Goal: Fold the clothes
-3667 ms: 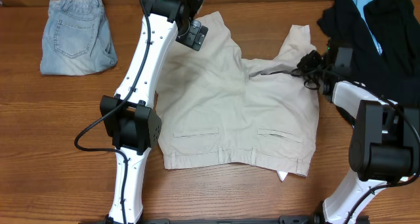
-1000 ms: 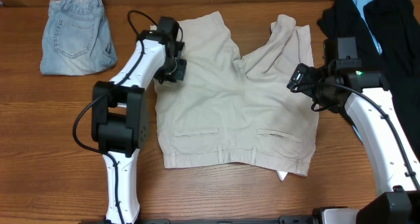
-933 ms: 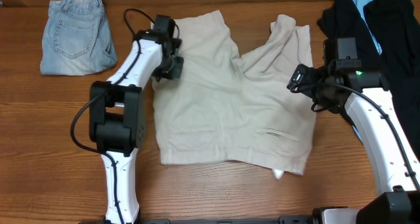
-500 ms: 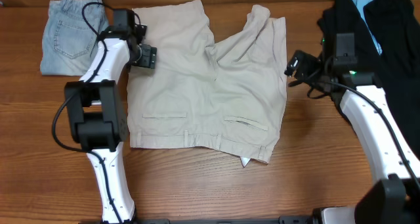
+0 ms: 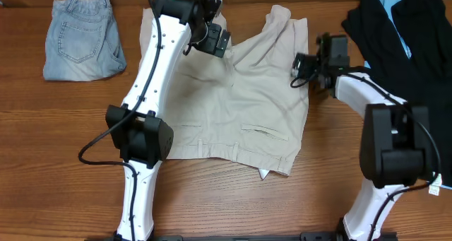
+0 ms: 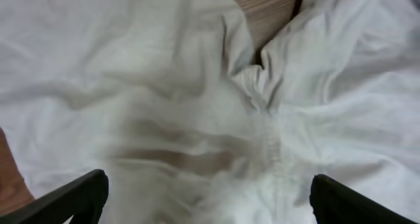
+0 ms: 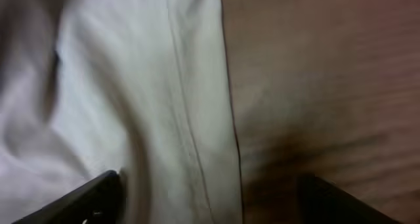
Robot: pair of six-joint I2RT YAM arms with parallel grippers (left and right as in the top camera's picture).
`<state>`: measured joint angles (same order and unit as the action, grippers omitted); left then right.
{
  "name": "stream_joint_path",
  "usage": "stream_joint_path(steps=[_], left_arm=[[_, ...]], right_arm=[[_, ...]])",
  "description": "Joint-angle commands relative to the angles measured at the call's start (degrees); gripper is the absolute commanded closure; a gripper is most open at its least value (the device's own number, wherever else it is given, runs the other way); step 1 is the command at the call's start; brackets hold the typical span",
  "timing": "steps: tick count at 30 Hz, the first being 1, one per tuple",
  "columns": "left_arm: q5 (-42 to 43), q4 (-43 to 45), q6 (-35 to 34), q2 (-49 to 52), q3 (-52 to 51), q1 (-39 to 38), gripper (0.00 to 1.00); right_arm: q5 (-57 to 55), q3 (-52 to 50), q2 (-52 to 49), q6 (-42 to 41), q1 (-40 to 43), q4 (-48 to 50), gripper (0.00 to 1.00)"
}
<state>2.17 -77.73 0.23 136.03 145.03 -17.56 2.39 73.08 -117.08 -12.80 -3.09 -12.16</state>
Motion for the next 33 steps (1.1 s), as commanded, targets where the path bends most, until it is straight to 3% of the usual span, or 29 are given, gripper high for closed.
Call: stream_joint_path(steps=[1,5,9,15,25,33], left_arm=[[0.4,-2.3,-3.3,-0.4,4.1,-0.4,0.0],[0.4,-2.6,-3.3,-0.4,4.1,-0.4,0.0],[0.4,-2.4,-3.3,-0.4,4.1,-0.4,0.0],[0.2,-3.7,-3.0,-0.4,4.1,-0.3,0.0],[-1.1,-7.2,-2.3,-0.4,4.1,-0.3,0.0],[-1.3,-11.3,-1.5,-0.4,4.0,-0.2,0.0]], right_arm=[[1.1,1.9,-1.1,0.6,-0.2,-3.4,0.18],[3.6,1.9,-1.6,-0.9,-0.2,-11.0,0.31],[5.4,1.9,-1.0,-4.0,-0.2,-17.4,0.7],[6.5,1.9,3.6,-9.7,0.0,-28.2,0.94],[0.2,0.6,17.5,-22.0,-0.6,-57.0,0.96],[1.0,-9.1,18.2,-31.3,-9.6,-60.6,0.96]])
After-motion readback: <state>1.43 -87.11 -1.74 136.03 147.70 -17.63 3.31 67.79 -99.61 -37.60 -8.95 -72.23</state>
